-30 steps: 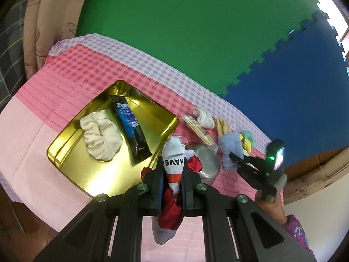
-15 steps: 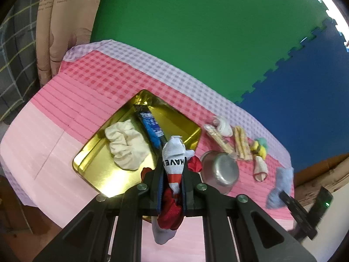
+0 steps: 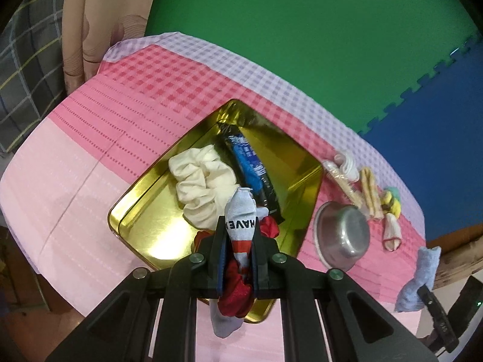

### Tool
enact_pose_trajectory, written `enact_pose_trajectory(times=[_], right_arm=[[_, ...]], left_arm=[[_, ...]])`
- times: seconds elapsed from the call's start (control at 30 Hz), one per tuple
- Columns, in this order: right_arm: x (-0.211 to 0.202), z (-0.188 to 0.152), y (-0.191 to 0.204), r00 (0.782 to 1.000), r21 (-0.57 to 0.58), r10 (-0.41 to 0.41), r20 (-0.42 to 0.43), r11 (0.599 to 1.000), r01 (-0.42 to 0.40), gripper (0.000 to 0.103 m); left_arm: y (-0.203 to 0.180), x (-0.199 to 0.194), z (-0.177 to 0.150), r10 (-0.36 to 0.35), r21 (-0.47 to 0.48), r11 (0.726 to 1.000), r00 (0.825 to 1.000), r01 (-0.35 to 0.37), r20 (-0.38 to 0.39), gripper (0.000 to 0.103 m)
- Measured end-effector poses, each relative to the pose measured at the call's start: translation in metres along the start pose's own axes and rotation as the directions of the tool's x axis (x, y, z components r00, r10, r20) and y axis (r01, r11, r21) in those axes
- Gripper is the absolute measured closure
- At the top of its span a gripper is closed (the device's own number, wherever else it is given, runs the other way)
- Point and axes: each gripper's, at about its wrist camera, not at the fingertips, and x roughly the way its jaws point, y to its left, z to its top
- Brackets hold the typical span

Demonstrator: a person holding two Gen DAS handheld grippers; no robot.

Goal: Organize soft objects
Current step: 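Carry the sock into the tin with the left tool while the right tool grasps the blue towel, then lower the blue towel into the tin with the right tool and release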

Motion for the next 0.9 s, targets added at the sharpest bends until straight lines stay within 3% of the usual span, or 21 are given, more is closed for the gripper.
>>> enact_pose_trajectory(times=[0.1,0.2,0.27,0.33,0.37,0.53,0.7,0.9], right_arm=[[0.003,-0.001,0.001,1.000,0.007,0.007,-0.008,1.000,-0.007,0.082],[0.004,0.000,0.003,1.000,0.004,0.014,-0.010,1.000,-0.014,0.082],[0.004,0.000,0.006,1.000,-0.005,0.014,-0.010,1.000,-0.014,0.082],[0.005,0.001,0.010,1.000,-0.016,0.019,-0.013,1.000,-0.020,0.082],[0.006,0.002,0.012,1.000,-0.021,0.022,-0.014,1.000,-0.022,0.082],[0.010,0.005,0.025,0.999,-0.037,0.043,-0.024,0.998,-0.044,0.082],[0.020,0.024,0.052,0.995,-0.073,0.100,-0.027,0.992,-0.102,0.082],[0.066,0.059,0.095,0.978,-0.093,0.195,-0.079,0.975,-0.202,0.082]], left_arm=[[0.006,0.004,-0.002,0.021,-0.005,1.000,1.000,-0.021,0.002,0.093],[0.012,0.006,-0.003,0.048,-0.004,0.999,0.999,-0.048,0.015,0.084],[0.014,0.007,-0.002,0.060,0.016,0.998,0.998,-0.061,0.033,0.067],[0.013,0.004,-0.001,0.085,0.039,0.995,0.994,-0.087,0.062,0.035],[0.011,0.001,-0.001,0.096,0.055,0.993,0.991,-0.101,0.093,0.032],[0.004,-0.022,-0.002,0.173,0.077,0.978,0.961,-0.193,0.215,0.019],[-0.007,-0.054,-0.022,0.183,0.051,0.977,0.942,-0.206,0.282,0.015],[-0.023,-0.070,-0.068,0.318,0.076,0.929,0.885,-0.363,0.339,0.006]])
